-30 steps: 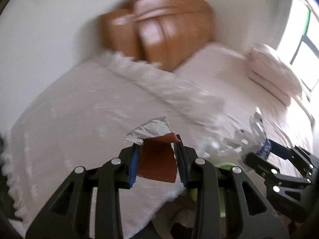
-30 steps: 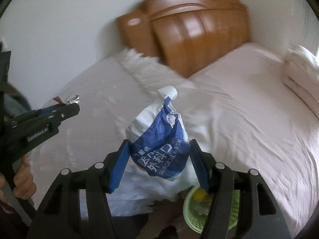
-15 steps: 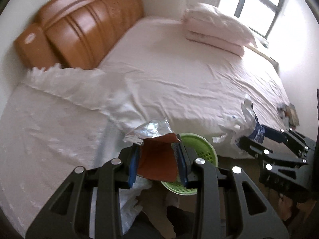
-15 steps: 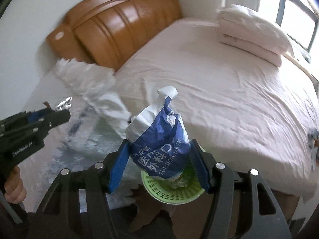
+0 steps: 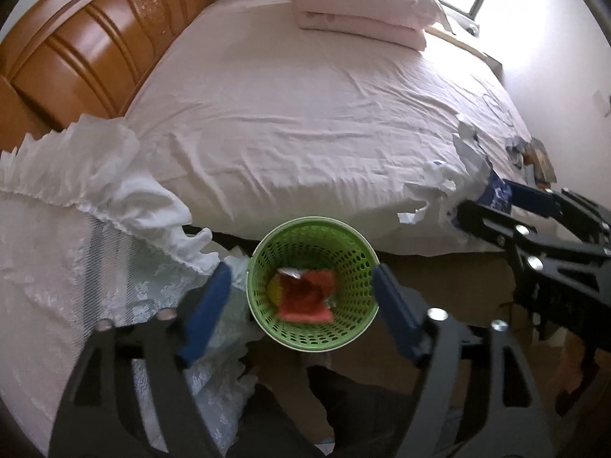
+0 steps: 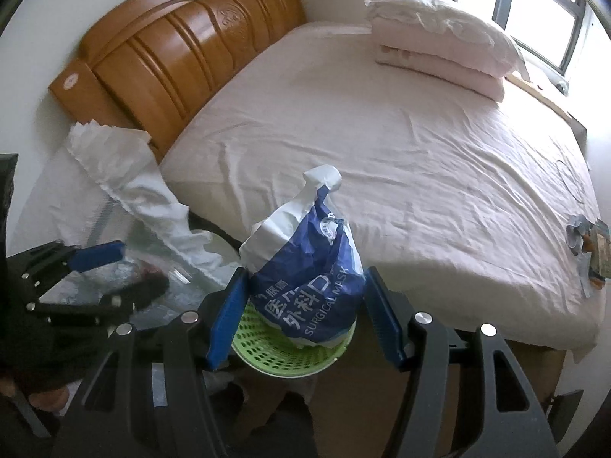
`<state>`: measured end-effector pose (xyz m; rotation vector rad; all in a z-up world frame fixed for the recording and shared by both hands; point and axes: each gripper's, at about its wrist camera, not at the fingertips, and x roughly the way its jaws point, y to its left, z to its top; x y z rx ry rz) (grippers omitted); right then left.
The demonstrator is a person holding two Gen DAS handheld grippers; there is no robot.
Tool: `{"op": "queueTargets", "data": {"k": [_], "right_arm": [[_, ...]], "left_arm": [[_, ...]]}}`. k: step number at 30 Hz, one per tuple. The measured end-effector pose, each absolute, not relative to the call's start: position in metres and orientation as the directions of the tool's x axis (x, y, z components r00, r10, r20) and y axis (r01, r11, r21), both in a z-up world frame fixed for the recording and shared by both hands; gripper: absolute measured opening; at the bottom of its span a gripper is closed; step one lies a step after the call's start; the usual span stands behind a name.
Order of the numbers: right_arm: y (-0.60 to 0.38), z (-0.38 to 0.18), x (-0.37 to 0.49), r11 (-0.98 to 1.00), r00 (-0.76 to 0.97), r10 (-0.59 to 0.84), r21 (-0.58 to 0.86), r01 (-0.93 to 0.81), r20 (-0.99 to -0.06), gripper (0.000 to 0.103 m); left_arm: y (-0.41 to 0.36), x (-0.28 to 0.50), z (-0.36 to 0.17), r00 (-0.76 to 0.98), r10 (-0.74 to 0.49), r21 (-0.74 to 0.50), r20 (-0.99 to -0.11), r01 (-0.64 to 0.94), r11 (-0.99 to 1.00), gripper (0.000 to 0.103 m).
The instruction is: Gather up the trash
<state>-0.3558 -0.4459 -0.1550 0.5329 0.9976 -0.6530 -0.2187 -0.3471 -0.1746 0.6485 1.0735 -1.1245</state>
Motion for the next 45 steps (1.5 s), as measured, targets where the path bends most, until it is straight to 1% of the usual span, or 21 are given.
{"op": "queueTargets", "data": {"k": [2, 6, 11, 18, 20, 21, 22, 25, 33, 36, 41, 45], "right_arm": [[-0.450, -0.158, -0.358, 0.689, 0.381, -0.249, 0.114, 0.716, -0.890, 0.063], [-0.456, -0.165, -0.360, 0.685, 0.380, -0.237, 0.123, 0.718, -0.894, 0.063], [-0.460, -0.176, -0.357, 0.682, 0.378, -0.212, 0.140, 0.718, -0.901, 0.063], [-0.450, -0.199, -0.332, 0.705, 0.360, -0.145, 0.159, 0.691, -0.922, 0.063], [-0.446, -0.202, -0.326, 0.698, 0.351, -0.141, 0.158, 0.698, -0.926, 0.079], [-0.444, -0.202, -0.323, 0.687, 0.341, -0.155, 0.147, 0.712, -0.927, 0.095], [-0.443, -0.202, -0.321, 0.679, 0.338, -0.163, 0.143, 0.720, -0.927, 0.101], [-0.437, -0.208, -0.313, 0.675, 0.319, -0.138, 0.147, 0.723, -0.938, 0.101], [-0.425, -0.210, -0.296, 0.684, 0.303, -0.136, 0.132, 0.718, -0.943, 0.101], [-0.418, -0.207, -0.289, 0.698, 0.308, -0.125, 0.137, 0.703, -0.943, 0.101], [-0.394, -0.181, -0.259, 0.762, 0.363, -0.121, 0.148, 0.631, -0.924, 0.101], [-0.352, -0.140, -0.214, 0.863, 0.466, -0.097, 0.158, 0.479, -0.880, 0.101]], "left_arm": [[-0.345, -0.222, -0.172, 0.062, -0.398, -0.083, -0.915, 0.938, 0.336, 0.089], [-0.340, -0.218, -0.165, 0.087, -0.409, -0.070, -0.908, 0.933, 0.354, 0.095], [-0.327, -0.208, -0.156, 0.119, -0.414, -0.063, -0.902, 0.915, 0.399, 0.095], [-0.301, -0.187, -0.144, 0.168, -0.426, -0.055, -0.889, 0.884, 0.463, 0.095], [-0.294, -0.181, -0.143, 0.178, -0.425, -0.054, -0.887, 0.876, 0.479, 0.095], [-0.290, -0.178, -0.142, 0.184, -0.425, -0.054, -0.886, 0.871, 0.489, 0.095], [-0.286, -0.176, -0.142, 0.187, -0.425, -0.054, -0.885, 0.868, 0.494, 0.095], [-0.275, -0.166, -0.138, 0.197, -0.430, -0.062, -0.881, 0.853, 0.518, 0.095], [-0.252, -0.151, -0.132, 0.238, -0.428, -0.058, -0.872, 0.817, 0.573, 0.095], [-0.236, -0.141, -0.125, 0.283, -0.426, -0.047, -0.859, 0.786, 0.616, 0.095], [-0.195, -0.120, -0.100, 0.403, -0.396, -0.007, -0.825, 0.693, 0.721, 0.095], [-0.139, -0.093, -0.068, 0.524, -0.334, 0.028, -0.783, 0.567, 0.824, 0.095]]}}
